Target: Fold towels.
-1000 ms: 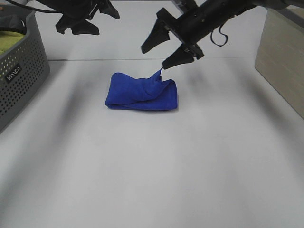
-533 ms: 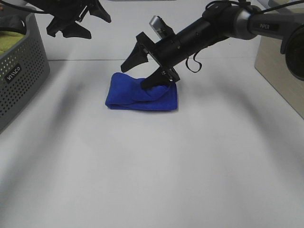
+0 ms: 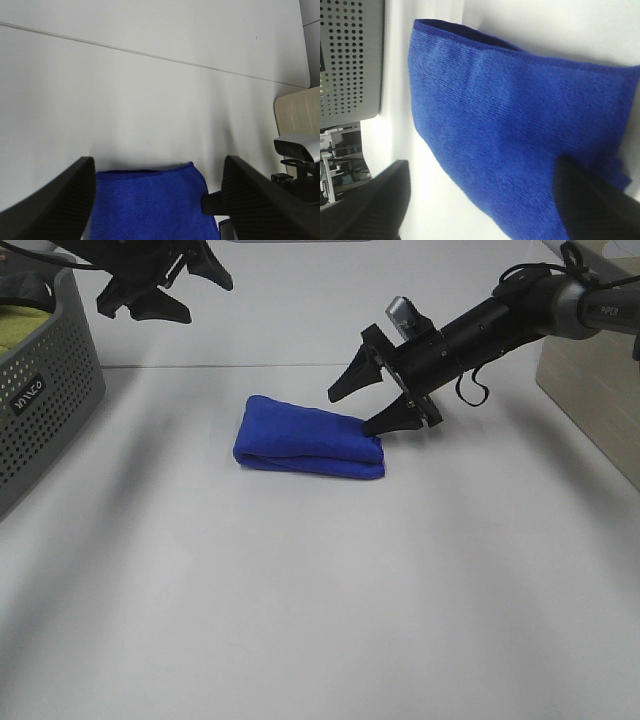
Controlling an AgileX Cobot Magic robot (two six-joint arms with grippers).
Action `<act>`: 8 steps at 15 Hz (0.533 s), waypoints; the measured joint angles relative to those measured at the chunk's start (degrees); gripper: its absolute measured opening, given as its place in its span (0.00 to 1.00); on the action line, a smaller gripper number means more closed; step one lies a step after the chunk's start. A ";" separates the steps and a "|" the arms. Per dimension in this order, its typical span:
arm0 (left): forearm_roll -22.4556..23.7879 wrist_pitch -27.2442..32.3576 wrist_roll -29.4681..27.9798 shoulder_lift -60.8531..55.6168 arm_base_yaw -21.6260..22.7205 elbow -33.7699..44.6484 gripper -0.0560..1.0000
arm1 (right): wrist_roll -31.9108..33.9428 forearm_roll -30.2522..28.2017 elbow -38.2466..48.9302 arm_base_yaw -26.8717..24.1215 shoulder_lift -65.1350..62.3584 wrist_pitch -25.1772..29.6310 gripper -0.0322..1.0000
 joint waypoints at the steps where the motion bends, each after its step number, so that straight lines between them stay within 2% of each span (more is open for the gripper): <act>1: 0.11 0.00 0.00 0.00 0.00 0.00 0.70 | 0.00 -1.55 0.00 -0.17 -0.11 0.06 0.77; 2: 0.97 0.06 0.00 0.00 0.00 0.00 0.70 | -0.06 -5.50 0.00 -0.57 -1.60 0.11 0.77; 4: 3.09 1.55 0.52 -0.52 0.00 0.00 0.70 | -0.06 -9.63 0.00 -0.57 -4.87 0.11 0.77; 8: 13.29 9.05 3.15 -6.47 0.00 0.00 0.70 | 4.76 -20.91 0.00 -0.57 -15.18 0.17 0.77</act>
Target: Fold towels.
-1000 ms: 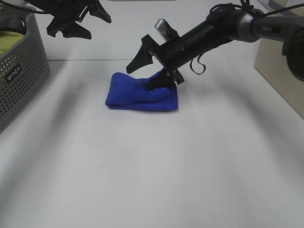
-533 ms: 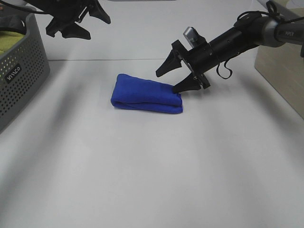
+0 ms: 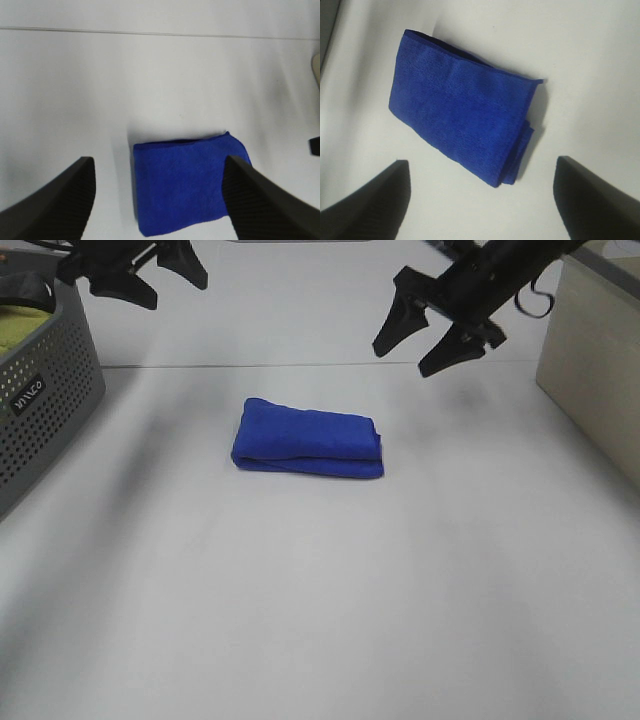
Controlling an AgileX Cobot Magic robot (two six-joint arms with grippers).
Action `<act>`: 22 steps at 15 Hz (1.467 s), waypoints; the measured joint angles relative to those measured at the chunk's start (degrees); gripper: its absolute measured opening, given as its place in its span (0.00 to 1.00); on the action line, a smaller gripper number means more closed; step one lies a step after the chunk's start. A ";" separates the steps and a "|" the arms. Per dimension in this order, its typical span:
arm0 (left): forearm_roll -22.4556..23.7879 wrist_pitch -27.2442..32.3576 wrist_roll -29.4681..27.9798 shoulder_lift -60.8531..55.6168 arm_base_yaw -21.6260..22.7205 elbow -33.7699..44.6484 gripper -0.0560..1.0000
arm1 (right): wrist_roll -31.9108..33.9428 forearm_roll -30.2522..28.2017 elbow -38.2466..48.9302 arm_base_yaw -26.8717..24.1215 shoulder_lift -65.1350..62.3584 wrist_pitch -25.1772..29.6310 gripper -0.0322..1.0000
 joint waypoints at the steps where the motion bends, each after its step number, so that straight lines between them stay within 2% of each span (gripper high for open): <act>1: 2.29 1.89 -0.40 -2.12 0.00 0.00 0.70 | 1.49 -3.15 0.00 0.00 -2.58 0.06 0.77; 4: 7.05 8.19 -1.26 -8.08 0.00 0.00 0.70 | 4.98 -10.66 0.34 0.00 -11.17 0.11 0.77; 6: 11.29 13.92 -3.15 -12.49 0.00 0.00 0.70 | 5.90 -12.32 3.32 0.00 -17.82 0.17 0.77; 9: 16.27 15.41 -5.33 -17.25 0.00 0.11 0.70 | 5.96 -13.29 10.94 0.00 -26.70 0.23 0.77; 11: 18.85 15.41 -5.84 -22.57 0.00 3.90 0.70 | 5.96 -14.50 18.74 0.00 -34.15 0.23 0.77; 13: 19.65 15.41 -6.36 -29.74 0.00 13.12 0.70 | 5.79 -14.61 27.44 0.00 -41.71 0.23 0.77; 17: 19.71 15.76 -6.59 -47.56 0.00 36.73 0.70 | 4.58 -15.99 47.04 0.00 -57.75 0.23 0.77; 20: 19.71 15.87 -6.07 -62.34 0.00 52.43 0.70 | 4.24 -19.60 61.08 0.00 -70.93 0.29 0.77; 22: 19.71 15.93 -5.79 -73.34 0.00 60.22 0.70 | 4.24 -22.98 69.79 0.00 -79.70 0.34 0.77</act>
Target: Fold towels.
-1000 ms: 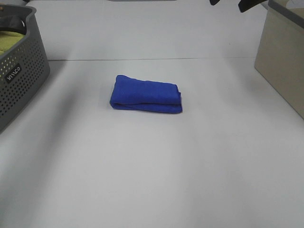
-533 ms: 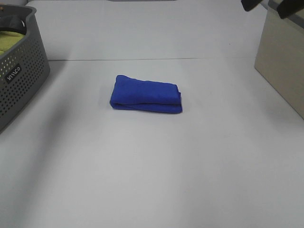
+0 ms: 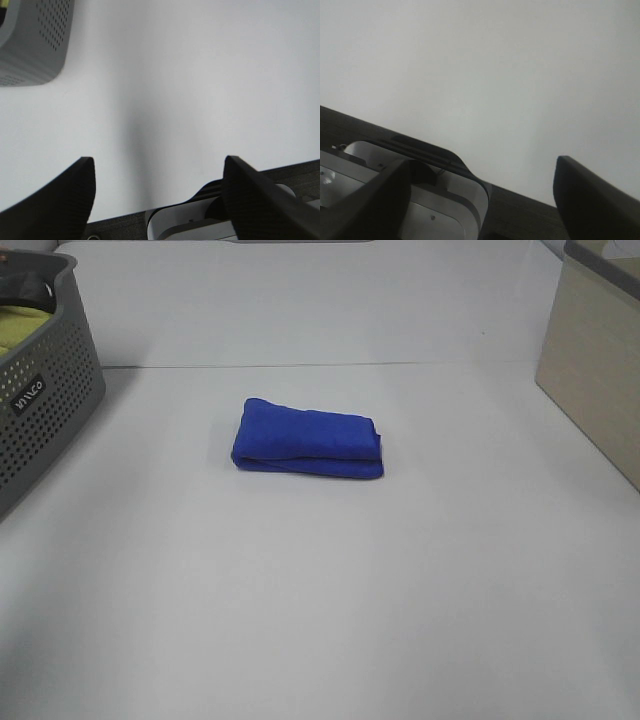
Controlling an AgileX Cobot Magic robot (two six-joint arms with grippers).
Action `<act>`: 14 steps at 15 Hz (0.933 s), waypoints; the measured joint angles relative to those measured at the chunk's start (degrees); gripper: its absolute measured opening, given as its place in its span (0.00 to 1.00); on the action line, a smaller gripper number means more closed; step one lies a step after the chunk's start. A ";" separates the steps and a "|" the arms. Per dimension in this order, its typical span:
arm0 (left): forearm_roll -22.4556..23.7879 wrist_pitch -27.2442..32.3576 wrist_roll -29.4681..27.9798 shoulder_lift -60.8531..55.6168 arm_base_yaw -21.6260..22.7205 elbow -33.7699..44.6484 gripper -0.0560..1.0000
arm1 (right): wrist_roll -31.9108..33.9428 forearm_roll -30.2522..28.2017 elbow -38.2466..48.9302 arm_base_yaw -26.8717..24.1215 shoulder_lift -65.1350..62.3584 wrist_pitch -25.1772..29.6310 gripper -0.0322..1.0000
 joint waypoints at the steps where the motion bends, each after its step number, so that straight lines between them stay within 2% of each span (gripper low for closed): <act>1: 0.00 0.00 0.00 -5.84 0.00 3.55 0.70 | 0.00 -0.63 3.84 0.00 -4.35 0.06 0.77; 4: 0.00 0.06 0.00 -21.37 0.00 11.29 0.70 | -0.06 -1.89 13.81 0.00 -17.70 0.06 0.77; 5: -0.40 0.06 0.00 -29.79 0.00 15.87 0.70 | -0.06 -2.06 18.45 0.00 -26.36 0.17 0.77; 7: -0.80 0.17 1.49 -36.78 0.00 19.42 0.70 | -1.72 -2.35 21.60 0.00 -34.26 -0.80 0.77; 10: -1.66 -1.09 4.47 -41.65 0.00 23.32 0.70 | -4.13 -2.64 23.66 0.00 -41.48 -2.46 0.77; 13: -4.41 -6.59 8.94 -42.23 0.00 26.41 0.70 | -4.47 -2.46 24.18 0.00 -44.58 -4.07 0.77; 14: -5.21 -6.82 10.03 -42.23 0.00 26.53 0.70 | -4.47 -2.46 24.64 0.00 -44.58 -4.81 0.77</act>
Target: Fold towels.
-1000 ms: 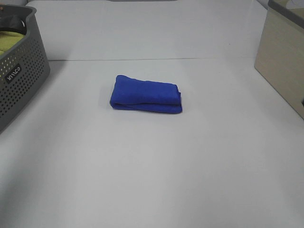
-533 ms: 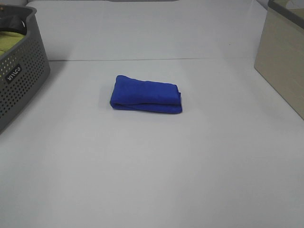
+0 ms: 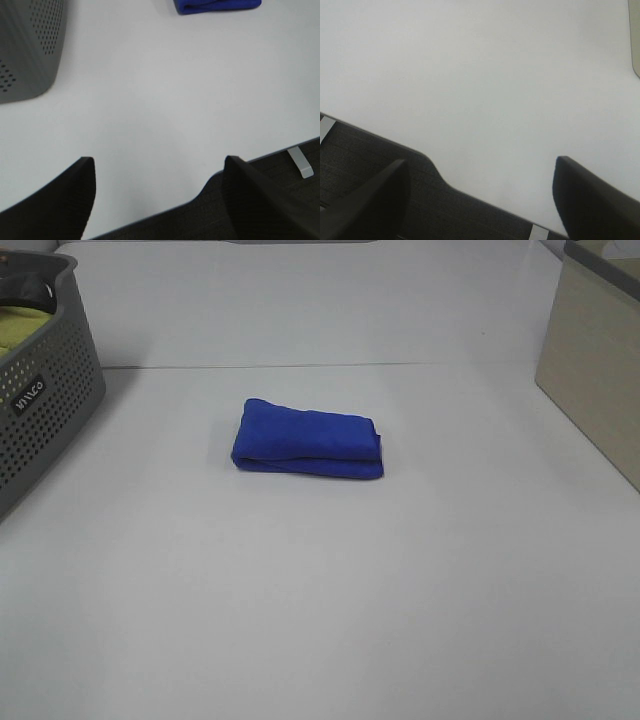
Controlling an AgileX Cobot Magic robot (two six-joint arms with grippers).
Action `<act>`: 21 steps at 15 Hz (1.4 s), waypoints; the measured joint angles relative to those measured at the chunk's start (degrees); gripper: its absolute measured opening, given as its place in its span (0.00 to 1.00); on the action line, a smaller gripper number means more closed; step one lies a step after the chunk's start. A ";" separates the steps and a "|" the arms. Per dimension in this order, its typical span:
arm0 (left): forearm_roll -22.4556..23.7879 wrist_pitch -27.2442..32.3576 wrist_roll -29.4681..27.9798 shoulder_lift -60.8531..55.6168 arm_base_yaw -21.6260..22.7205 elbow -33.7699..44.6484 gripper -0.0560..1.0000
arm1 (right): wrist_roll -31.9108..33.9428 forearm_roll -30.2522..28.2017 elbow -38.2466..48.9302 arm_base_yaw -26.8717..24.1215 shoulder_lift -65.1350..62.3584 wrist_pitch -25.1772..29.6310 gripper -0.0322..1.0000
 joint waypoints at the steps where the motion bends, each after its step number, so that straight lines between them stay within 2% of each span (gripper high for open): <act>1: -0.11 -0.06 0.17 0.00 0.00 0.11 0.70 | 0.00 0.00 0.23 0.00 0.00 -0.11 0.77; 17: -0.06 -0.11 0.74 0.00 0.17 0.52 0.70 | -0.06 0.23 0.40 -0.17 0.00 -0.11 0.77; 20: -0.06 -0.11 0.74 0.00 6.70 0.52 0.70 | -0.06 0.69 0.40 -5.84 -2.06 -0.46 0.77; 21: 0.00 -0.11 0.74 -0.57 8.19 0.52 0.70 | -0.06 0.69 0.40 -6.36 -3.55 -0.52 0.77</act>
